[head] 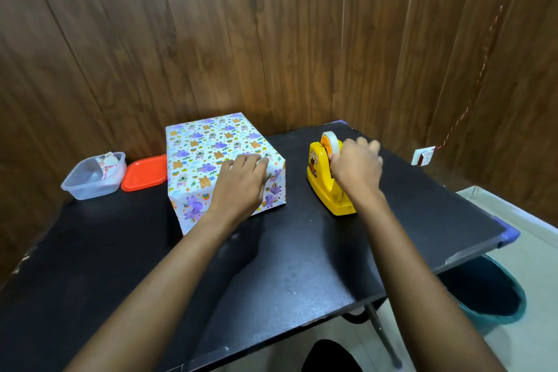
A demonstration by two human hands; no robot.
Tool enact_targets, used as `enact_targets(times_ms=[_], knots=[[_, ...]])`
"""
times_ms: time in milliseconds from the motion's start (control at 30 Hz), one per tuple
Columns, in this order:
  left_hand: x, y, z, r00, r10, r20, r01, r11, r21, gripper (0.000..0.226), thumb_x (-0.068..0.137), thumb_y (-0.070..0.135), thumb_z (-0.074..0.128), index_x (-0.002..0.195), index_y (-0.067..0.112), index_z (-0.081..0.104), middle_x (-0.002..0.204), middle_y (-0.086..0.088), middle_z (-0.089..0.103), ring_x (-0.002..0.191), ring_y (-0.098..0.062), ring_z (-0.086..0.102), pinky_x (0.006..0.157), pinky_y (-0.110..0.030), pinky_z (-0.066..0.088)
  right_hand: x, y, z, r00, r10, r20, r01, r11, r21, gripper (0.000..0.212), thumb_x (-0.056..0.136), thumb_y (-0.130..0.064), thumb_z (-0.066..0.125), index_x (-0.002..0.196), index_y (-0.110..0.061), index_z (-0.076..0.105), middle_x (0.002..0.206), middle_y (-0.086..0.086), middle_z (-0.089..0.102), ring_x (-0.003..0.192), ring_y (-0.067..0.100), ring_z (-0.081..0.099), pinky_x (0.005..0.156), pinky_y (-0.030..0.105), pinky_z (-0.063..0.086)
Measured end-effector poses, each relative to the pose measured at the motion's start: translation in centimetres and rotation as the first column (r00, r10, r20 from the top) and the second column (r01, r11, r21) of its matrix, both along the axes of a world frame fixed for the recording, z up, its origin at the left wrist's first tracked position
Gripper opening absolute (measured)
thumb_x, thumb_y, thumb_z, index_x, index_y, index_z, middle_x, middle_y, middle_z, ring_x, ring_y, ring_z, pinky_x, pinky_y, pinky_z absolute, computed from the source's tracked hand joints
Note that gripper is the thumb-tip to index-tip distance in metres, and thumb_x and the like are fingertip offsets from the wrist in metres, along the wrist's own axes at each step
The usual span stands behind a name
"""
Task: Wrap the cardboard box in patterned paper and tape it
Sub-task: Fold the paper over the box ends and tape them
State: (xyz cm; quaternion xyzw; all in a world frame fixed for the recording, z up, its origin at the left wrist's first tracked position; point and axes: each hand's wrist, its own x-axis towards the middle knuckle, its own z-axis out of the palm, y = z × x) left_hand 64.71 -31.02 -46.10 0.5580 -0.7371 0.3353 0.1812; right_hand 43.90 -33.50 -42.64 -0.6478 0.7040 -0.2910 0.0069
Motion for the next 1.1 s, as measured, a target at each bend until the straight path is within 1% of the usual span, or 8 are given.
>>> enact_targets(times_ms=[100, 200, 333, 500, 567, 667, 867, 1100], knots=[[-1.9, 0.2, 0.3, 0.999, -0.052, -0.002, 0.052, 0.999, 0.003, 0.036, 0.086, 0.029, 0.035, 0.093, 0.014, 0.068, 0.09, -0.001, 0.068, 0.079, -0.025, 0.063, 0.066, -0.032, 0.048, -2.1, -1.8, 0.3, 0.977, -0.046, 0.206, -0.029, 0.936, 0.35, 0.042, 0.094, -0.038, 0.053, 0.117, -0.003, 0.059, 0.128, 0.01, 0.054, 0.127, 0.032, 0.039, 0.102, 0.045, 0.034], [-3.2, 0.5, 0.4, 0.996, -0.092, -0.013, 0.093, 0.995, 0.026, 0.038, 0.085, 0.03, 0.034, 0.092, 0.014, 0.068, 0.088, 0.0, 0.068, 0.076, -0.024, 0.063, 0.063, -0.031, 0.048, -3.0, -2.6, 0.8, 0.827, -0.031, 0.562, -0.202, 0.915, 0.349, 0.04, 0.089, -0.022, 0.065, 0.119, 0.003, 0.058, 0.125, 0.014, 0.057, 0.117, 0.03, 0.053, 0.085, 0.034, 0.043], [-3.5, 1.1, 0.6, 0.995, -0.091, -0.031, 0.093, 0.994, 0.053, 0.039, 0.085, 0.032, 0.034, 0.093, 0.015, 0.068, 0.087, 0.0, 0.068, 0.076, -0.023, 0.064, 0.063, -0.03, 0.049, -3.0, -2.5, 1.5, 0.698, -0.059, 0.713, -0.258, 0.909, 0.328, 0.039, 0.082, -0.012, 0.072, 0.115, 0.005, 0.06, 0.118, 0.011, 0.06, 0.112, 0.026, 0.057, 0.08, 0.031, 0.041], [-2.3, 1.8, 0.6, 0.997, -0.066, -0.031, 0.068, 0.995, 0.073, 0.037, 0.085, 0.031, 0.034, 0.092, 0.016, 0.067, 0.086, 0.001, 0.067, 0.076, -0.023, 0.063, 0.062, -0.031, 0.048, -3.6, -1.6, 2.7, 0.686, -0.045, 0.726, -0.273, 0.909, 0.315, 0.016, 0.085, -0.011, 0.069, 0.089, 0.003, 0.062, 0.081, 0.01, 0.061, 0.081, 0.019, 0.058, 0.078, 0.029, 0.045], [-1.9, 2.1, 0.6, 0.996, -0.072, -0.056, 0.077, 0.994, 0.081, 0.035, 0.085, 0.03, 0.035, 0.092, 0.015, 0.066, 0.086, 0.0, 0.066, 0.075, -0.024, 0.063, 0.061, -0.032, 0.048, -4.0, -0.4, 1.8, 0.651, -0.06, 0.756, -0.304, 0.892, 0.333, 0.013, 0.089, -0.004, 0.062, 0.077, 0.0, 0.058, 0.067, 0.007, 0.053, 0.059, 0.013, 0.049, 0.055, 0.017, 0.046], [-1.8, 2.6, 0.6, 0.995, -0.086, -0.056, 0.089, 0.994, 0.066, 0.035, 0.085, 0.03, 0.036, 0.091, 0.014, 0.066, 0.084, -0.001, 0.066, 0.074, -0.025, 0.062, 0.059, -0.031, 0.048, -4.2, 1.0, -0.8, 0.544, -0.14, 0.827, -0.337, 0.867, 0.368, 0.017, 0.093, -0.009, 0.058, 0.076, -0.005, 0.055, 0.065, 0.005, 0.052, 0.054, 0.011, 0.047, 0.029, 0.009, 0.031], [-0.4, 3.8, 0.6, 0.993, -0.089, -0.073, 0.096, 0.991, 0.096, 0.039, 0.086, 0.031, 0.035, 0.096, 0.012, 0.067, 0.091, -0.003, 0.067, 0.08, -0.026, 0.064, 0.063, -0.034, 0.051, -3.1, 1.0, -4.2, 0.333, -0.129, 0.934, -0.234, 0.948, 0.215, 0.034, 0.09, -0.03, 0.063, 0.065, -0.011, 0.052, 0.063, 0.005, 0.056, 0.057, 0.016, 0.053, 0.058, 0.025, 0.041], [4.8, 5.2, 0.1, 0.994, 0.039, -0.107, -0.035, 0.999, 0.034, 0.048, 0.086, 0.034, 0.035, 0.11, 0.005, 0.064, 0.107, -0.011, 0.066, 0.096, -0.031, 0.063, 0.074, -0.039, 0.05, -1.8, 1.2, -6.1, 0.11, -0.023, 0.994, -0.12, 0.992, 0.036, 0.027, 0.09, -0.021, 0.064, 0.066, -0.011, 0.055, 0.063, 0.006, 0.06, 0.054, 0.013, 0.062, 0.046, 0.02, 0.046]])
